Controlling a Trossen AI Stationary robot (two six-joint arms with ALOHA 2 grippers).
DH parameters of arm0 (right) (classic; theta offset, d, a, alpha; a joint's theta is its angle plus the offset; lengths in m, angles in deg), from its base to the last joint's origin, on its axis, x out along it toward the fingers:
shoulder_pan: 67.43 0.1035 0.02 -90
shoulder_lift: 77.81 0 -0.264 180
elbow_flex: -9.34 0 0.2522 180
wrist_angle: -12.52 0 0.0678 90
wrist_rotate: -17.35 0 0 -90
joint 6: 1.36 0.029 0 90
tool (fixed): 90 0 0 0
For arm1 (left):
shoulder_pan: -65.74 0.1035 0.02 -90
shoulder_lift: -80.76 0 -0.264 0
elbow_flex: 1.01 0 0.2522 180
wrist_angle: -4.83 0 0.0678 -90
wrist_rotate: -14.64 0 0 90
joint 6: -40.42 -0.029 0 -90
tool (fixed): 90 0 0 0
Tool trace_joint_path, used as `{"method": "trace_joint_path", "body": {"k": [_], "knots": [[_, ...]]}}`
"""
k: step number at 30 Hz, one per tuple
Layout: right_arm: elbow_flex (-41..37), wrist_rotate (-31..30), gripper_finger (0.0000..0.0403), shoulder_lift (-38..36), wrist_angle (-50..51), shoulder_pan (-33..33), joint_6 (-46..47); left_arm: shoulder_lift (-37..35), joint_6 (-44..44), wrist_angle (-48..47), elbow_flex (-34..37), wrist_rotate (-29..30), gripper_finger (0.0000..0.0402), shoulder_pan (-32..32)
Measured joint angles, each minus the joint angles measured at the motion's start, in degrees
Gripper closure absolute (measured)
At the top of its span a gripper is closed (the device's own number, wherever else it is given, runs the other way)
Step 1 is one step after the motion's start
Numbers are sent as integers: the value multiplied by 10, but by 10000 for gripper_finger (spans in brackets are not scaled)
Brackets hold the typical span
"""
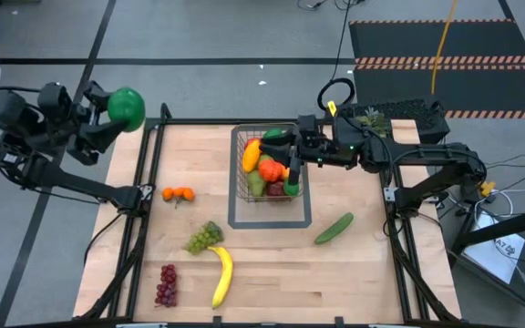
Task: Build produce basket
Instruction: Put the green lime into the gold wire basket
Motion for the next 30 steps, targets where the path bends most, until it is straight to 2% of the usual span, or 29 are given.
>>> {"method": "trace_joint_path", "body": {"k": [6,20,30], "knots": [[0,0,314,-10,1,0,-34,1,1,8,0,23,69,0],[0,0,328,-61,11,0,-122,39,5,57,0,25,69,0],[0,0,328,-107,61,0,-132,67,32,83,0,25,69,0]]}}
